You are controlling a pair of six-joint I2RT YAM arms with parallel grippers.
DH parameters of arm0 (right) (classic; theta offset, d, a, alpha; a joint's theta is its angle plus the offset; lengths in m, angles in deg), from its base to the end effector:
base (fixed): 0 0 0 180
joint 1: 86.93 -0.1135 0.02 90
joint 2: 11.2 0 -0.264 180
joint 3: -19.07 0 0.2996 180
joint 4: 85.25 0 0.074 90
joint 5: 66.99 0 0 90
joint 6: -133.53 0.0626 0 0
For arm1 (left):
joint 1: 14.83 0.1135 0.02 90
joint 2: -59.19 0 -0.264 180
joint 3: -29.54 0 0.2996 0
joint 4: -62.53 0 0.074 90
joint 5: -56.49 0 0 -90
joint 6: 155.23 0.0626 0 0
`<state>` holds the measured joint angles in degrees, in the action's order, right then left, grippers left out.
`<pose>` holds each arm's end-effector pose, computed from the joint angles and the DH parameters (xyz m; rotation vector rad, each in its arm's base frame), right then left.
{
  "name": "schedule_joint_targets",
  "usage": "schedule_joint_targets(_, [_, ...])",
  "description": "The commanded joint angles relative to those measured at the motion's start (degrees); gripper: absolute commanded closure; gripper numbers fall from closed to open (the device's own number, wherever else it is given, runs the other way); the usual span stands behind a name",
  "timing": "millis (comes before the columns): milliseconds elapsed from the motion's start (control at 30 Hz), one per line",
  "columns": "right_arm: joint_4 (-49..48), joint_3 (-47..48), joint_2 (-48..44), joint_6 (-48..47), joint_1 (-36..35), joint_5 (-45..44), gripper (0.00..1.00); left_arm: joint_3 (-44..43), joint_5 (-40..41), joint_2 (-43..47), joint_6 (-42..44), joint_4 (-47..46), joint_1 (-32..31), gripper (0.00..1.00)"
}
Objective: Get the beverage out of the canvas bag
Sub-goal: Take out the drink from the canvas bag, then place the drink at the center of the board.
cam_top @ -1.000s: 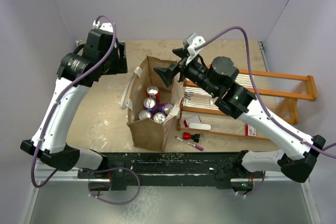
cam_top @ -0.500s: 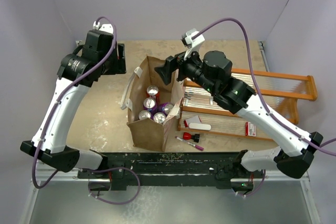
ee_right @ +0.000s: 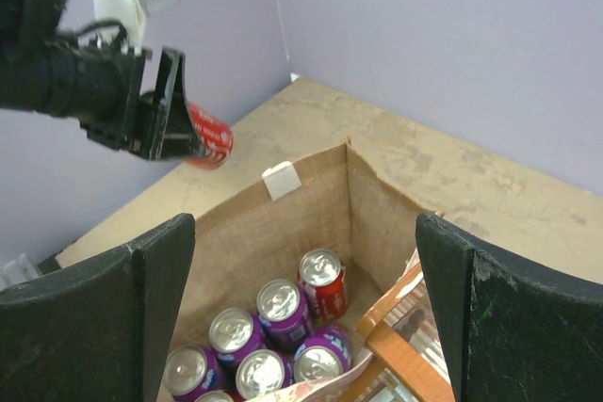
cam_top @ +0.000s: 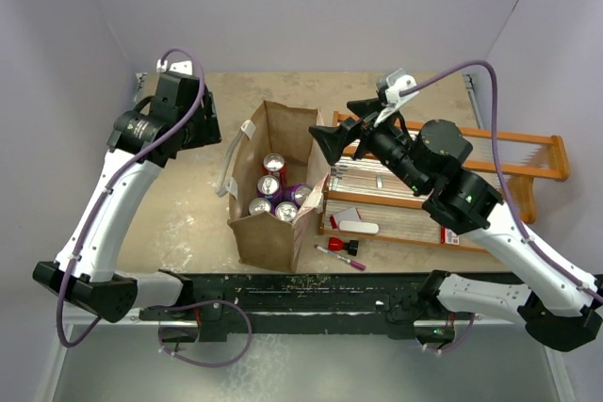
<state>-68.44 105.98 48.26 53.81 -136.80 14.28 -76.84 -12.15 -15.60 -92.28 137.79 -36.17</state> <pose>0.1911 0.2120 0.5041 -0.3591 1.3848 0.7664 0.2893 -0.0885 0.4338 -0.2950 2.2501 -0.0076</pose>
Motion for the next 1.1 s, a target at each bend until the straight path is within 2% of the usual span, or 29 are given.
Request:
schedule_joint_targets(0, [-5.5, -2.3, -1.3, -4.2, -0.3, -3.3, 0.00, 4.3, 3.8, 2.4, -4.9, -5.8, 1.8, 1.00])
schedule_joint_targets(267, [-7.0, -4.5, -4.5, -5.3, -0.2, -0.8, 0.00, 13.2, -8.0, 1.8, -5.3, -13.0, 13.7, 1.00])
schedule_joint_targets(467, [-7.1, -6.3, -6.9, -6.7, -0.2, -2.4, 0.00, 19.8, -9.2, -3.6, -9.3, -19.3, 20.3, 1.00])
schedule_joint_targets(867, [-7.0, -6.9, -7.8, -9.9, -0.2, -5.2, 0.00, 24.1, -8.3, -13.0, -7.5, -33.7, 24.3, 1.00])
schedule_joint_targets(1067, [-7.1, -6.3, -6.8, -10.6, -0.2, -4.7, 0.00, 22.4, -10.7, -18.1, -7.6, -34.1, 26.6, 1.00])
